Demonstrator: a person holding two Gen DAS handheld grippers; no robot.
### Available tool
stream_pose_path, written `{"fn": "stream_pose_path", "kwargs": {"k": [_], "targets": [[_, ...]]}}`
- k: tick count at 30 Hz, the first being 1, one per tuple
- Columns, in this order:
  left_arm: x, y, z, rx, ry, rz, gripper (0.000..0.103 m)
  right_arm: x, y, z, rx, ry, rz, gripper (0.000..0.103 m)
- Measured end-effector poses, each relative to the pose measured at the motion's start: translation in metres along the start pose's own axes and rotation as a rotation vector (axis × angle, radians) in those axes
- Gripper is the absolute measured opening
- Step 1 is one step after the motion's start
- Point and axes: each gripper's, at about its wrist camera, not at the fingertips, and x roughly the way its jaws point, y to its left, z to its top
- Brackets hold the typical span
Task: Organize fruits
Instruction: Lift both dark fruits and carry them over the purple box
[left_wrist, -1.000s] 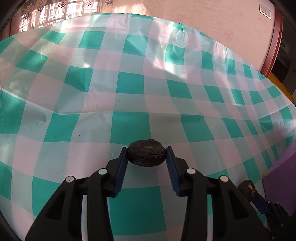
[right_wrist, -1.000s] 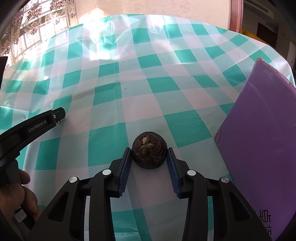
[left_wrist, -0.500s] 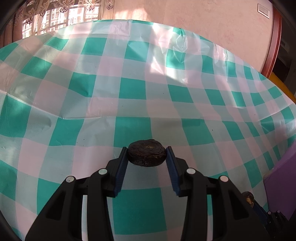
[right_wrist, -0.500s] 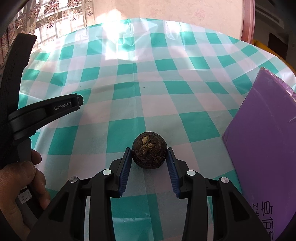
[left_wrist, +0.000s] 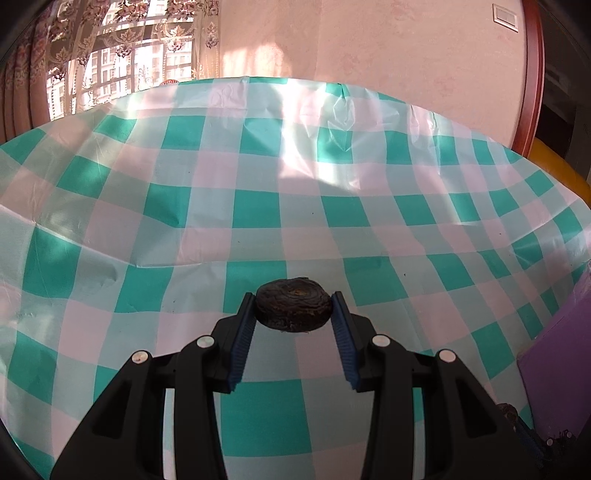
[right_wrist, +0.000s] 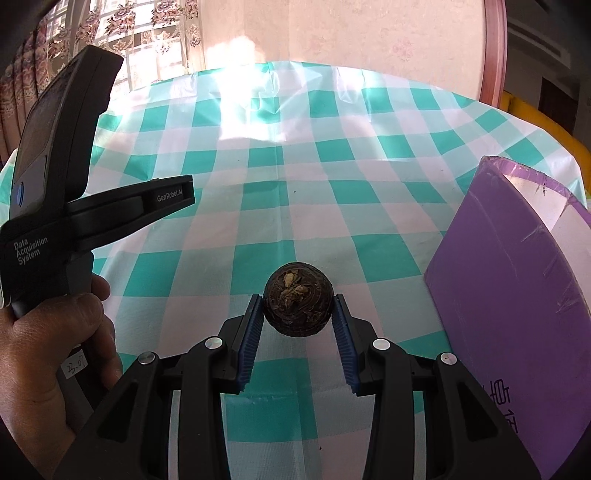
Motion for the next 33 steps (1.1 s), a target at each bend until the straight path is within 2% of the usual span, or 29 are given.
{"fn": "stream_pose_path", "kwargs": {"k": [11, 20, 33], "targets": [[-0.015, -0.017, -0.002, 0.028, -0.03, -0.012, 0.041, -0.023, 0.0, -0.02, -0.043, 0.005, 0.03, 0.038], [-0.026, -0.03, -0.013, 0.052, -0.019, -0.034, 0.041, -0.053, -0.004, -0.045, -0.088, 0.008, 0.07, 0.038], [-0.081, -0.038, -0.048, 0.051, -0.033, -0.106, 0.041, -0.115, -0.026, -0.06, -0.112, -0.07, 0.132, 0.038]]}}
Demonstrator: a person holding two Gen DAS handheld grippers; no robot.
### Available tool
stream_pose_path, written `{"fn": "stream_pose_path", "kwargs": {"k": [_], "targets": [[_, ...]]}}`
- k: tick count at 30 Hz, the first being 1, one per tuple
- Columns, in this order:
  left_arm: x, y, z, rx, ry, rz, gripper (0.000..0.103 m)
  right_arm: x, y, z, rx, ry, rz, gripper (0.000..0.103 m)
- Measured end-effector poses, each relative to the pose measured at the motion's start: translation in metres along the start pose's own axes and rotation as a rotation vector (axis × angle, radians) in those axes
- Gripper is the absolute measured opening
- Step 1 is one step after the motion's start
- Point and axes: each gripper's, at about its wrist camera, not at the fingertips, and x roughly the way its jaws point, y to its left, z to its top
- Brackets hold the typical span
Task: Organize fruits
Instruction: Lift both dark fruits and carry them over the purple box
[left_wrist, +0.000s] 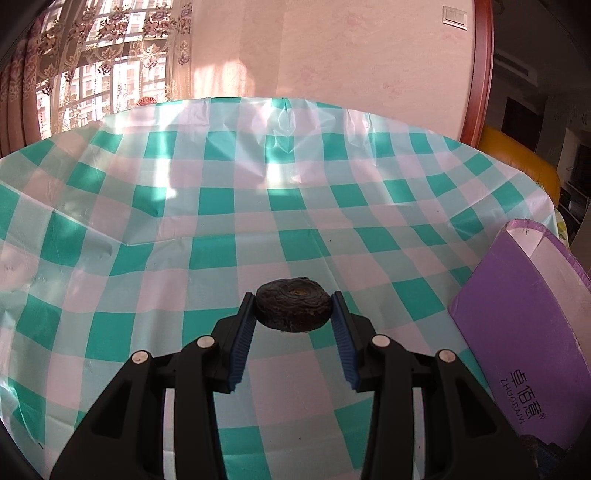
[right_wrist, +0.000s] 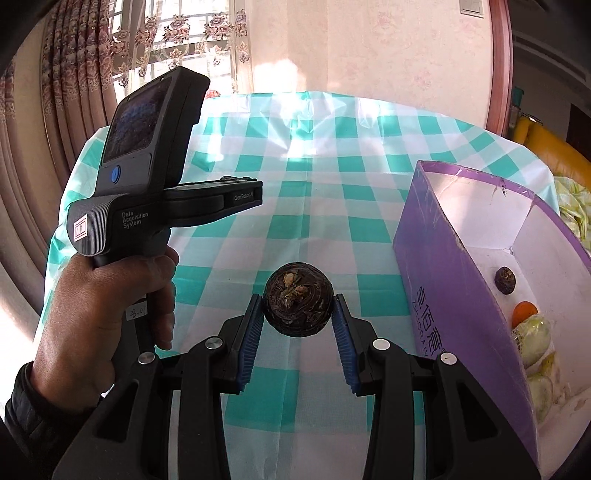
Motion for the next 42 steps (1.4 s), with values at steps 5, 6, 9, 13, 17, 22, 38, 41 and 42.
{"fn": "stream_pose_path", "kwargs": {"k": [5, 6, 9, 13, 17, 22, 38, 41, 42], "targets": [[-0.019, -0.015, -0.014, 0.026, 0.008, -0.025, 0.041, -0.024, -0.011, -0.006, 0.001, -0.026, 0.0, 0.038], [-0.025, -0.02, -0.016, 0.034, 0.006, -0.03, 0.041, -0.028, -0.014, -0.007, 0.003, -0.029, -0.003, 0.038], [-0.042, -0.037, -0.019, 0.071, -0.015, -0.05, 0.041, -0.042, -0.025, -0.01, 0.016, -0.044, -0.018, 0.038], [-0.063, -0.068, -0.017, 0.13, -0.039, -0.099, 0.041, -0.063, -0.048, -0.01, 0.049, -0.083, -0.043, 0.038], [-0.078, -0.109, -0.013, 0.205, -0.064, -0.139, 0.041, -0.082, -0.078, -0.006, 0.093, -0.123, -0.083, 0.038], [-0.089, -0.161, -0.01, 0.299, -0.077, -0.204, 0.041, -0.097, -0.125, -0.007, 0.168, -0.151, -0.145, 0.038], [-0.059, -0.282, -0.033, 0.624, 0.079, -0.268, 0.041, -0.064, -0.242, -0.014, 0.247, -0.01, -0.305, 0.038], [-0.044, -0.294, -0.035, 0.679, 0.13, -0.272, 0.041, -0.057, -0.246, -0.01, 0.206, 0.013, -0.328, 0.038], [-0.04, -0.3, -0.036, 0.703, 0.138, -0.267, 0.041, -0.054, -0.248, -0.008, 0.197, 0.021, -0.335, 0.038]]}}
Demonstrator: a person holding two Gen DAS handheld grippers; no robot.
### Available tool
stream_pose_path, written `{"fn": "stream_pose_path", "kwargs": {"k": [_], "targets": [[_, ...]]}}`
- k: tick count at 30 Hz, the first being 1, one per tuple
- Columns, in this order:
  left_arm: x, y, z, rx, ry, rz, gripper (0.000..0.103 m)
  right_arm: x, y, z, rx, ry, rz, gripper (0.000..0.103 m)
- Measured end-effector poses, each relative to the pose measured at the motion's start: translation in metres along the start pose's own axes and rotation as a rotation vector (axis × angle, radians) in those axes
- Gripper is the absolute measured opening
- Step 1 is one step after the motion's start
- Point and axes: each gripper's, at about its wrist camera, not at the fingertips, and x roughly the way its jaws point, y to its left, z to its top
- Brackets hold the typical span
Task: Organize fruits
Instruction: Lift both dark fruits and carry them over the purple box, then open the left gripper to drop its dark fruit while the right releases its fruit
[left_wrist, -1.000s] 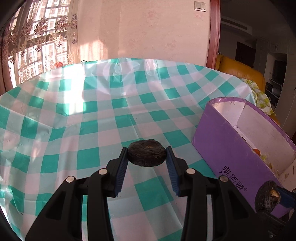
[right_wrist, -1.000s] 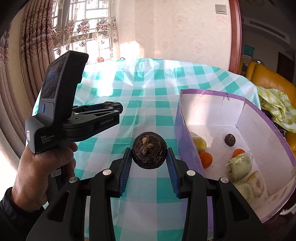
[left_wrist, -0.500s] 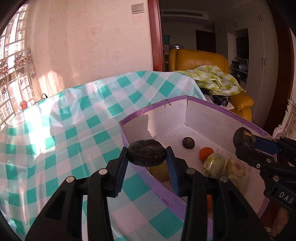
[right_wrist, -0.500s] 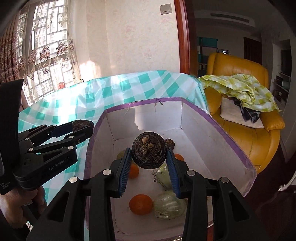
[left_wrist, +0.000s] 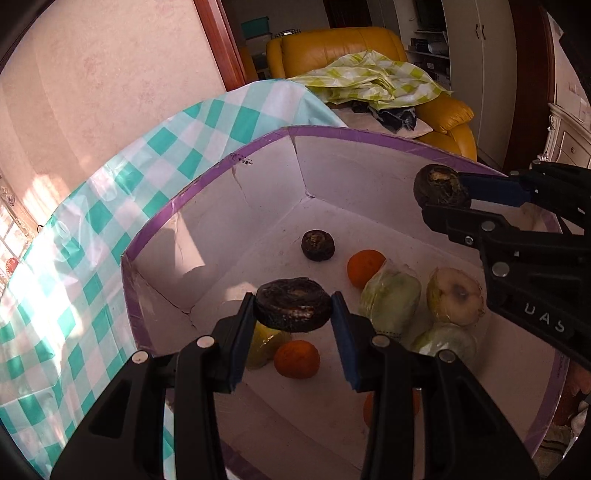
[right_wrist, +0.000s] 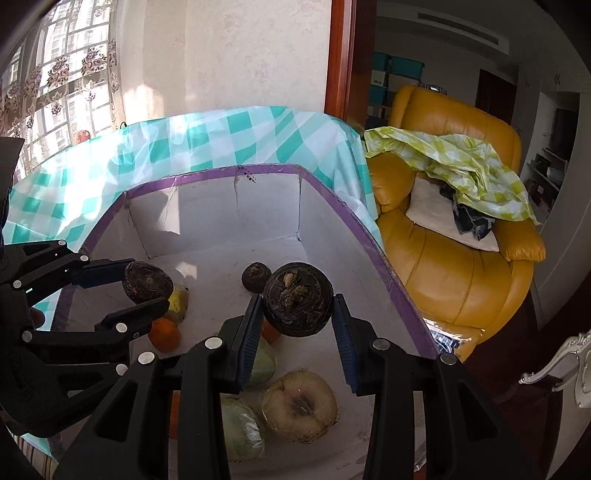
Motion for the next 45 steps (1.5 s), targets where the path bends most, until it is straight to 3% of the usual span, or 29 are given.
{"fn": "stream_pose_path", "kwargs": {"k": [10, 13, 27, 43, 45], "targets": [[0.047, 0.003, 0.02, 0.076, 0.164, 0.036, 0.042, 0.035, -0.004, 0.005, -0.103, 0.143, -0.047, 0.038], [0.056, 0.013, 0.021, 0.052, 0.197, 0.047, 0.042, 0.038, -0.005, 0.003, -0.099, 0.17, -0.036, 0.038], [0.079, 0.017, 0.019, 0.071, 0.362, -0.104, 0.041, 0.049, -0.001, 0.001, -0.117, 0.247, -0.086, 0.038], [0.079, 0.02, 0.018, 0.042, 0.349, -0.171, 0.043, 0.05, 0.0, 0.0, -0.129, 0.256, -0.096, 0.038], [0.077, 0.02, 0.019, 0.04, 0.342, -0.169, 0.051, 0.05, 0.0, 0.0, -0.128, 0.255, -0.096, 0.038]]}}
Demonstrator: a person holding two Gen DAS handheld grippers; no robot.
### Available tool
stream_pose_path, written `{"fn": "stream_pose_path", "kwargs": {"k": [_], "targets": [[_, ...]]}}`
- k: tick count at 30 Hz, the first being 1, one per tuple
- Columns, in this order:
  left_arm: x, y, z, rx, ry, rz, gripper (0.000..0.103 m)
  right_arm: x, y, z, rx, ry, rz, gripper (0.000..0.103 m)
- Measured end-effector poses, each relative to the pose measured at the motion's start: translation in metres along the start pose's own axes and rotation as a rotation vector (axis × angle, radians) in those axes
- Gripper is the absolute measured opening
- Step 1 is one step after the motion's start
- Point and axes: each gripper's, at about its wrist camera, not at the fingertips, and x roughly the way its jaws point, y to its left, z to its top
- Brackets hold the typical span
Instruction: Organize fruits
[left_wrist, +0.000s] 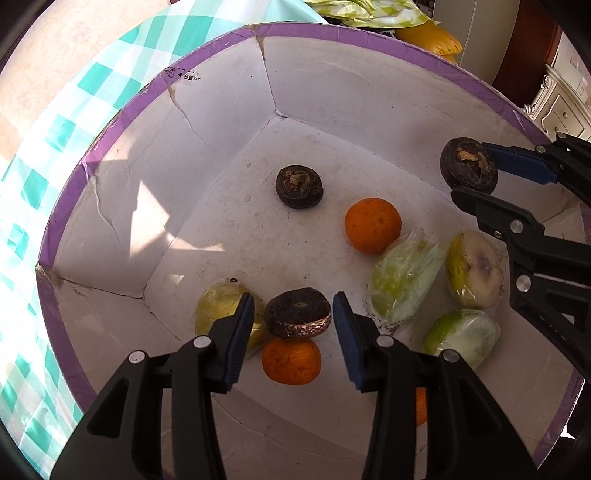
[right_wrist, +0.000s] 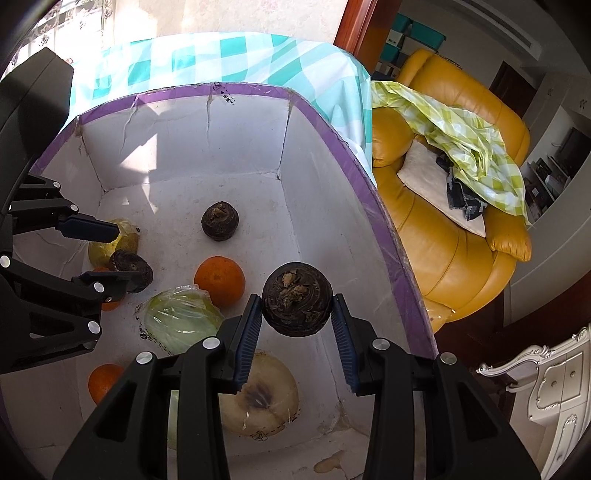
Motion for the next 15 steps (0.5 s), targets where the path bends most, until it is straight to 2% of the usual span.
{"fn": "stream_pose_path", "kwargs": {"k": [2, 8, 9, 12, 13, 15], "targets": [[-0.002, -0.002, 0.001, 0.003, -0.013, 0.006, 0.057, 0.0, 0.0, 0.0, -0.001, 0.0, 0.0, 0.038], [-0.006, 0.0, -0.001, -0.017, -0.039, 0.008, 0.059, -0.002, -0.002, 0.0, 0.016, -0.017, 0.005, 0.039], [-0.007, 0.001, -0.002, -0.022, -0.045, 0.006, 0.061, -0.004, -0.002, 0.0, 0.018, -0.021, 0.003, 0.042], [-0.011, 0.001, -0.003, -0.027, -0.066, 0.013, 0.069, -0.011, -0.003, 0.002, 0.026, -0.055, -0.002, 0.07], [-0.012, 0.001, -0.004, -0.028, -0.071, 0.017, 0.069, -0.014, -0.002, 0.002, 0.018, -0.065, -0.007, 0.073], [-0.015, 0.0, -0.005, -0.034, -0.091, 0.027, 0.072, -0.014, -0.002, 0.002, 0.011, -0.066, -0.012, 0.073]]}}
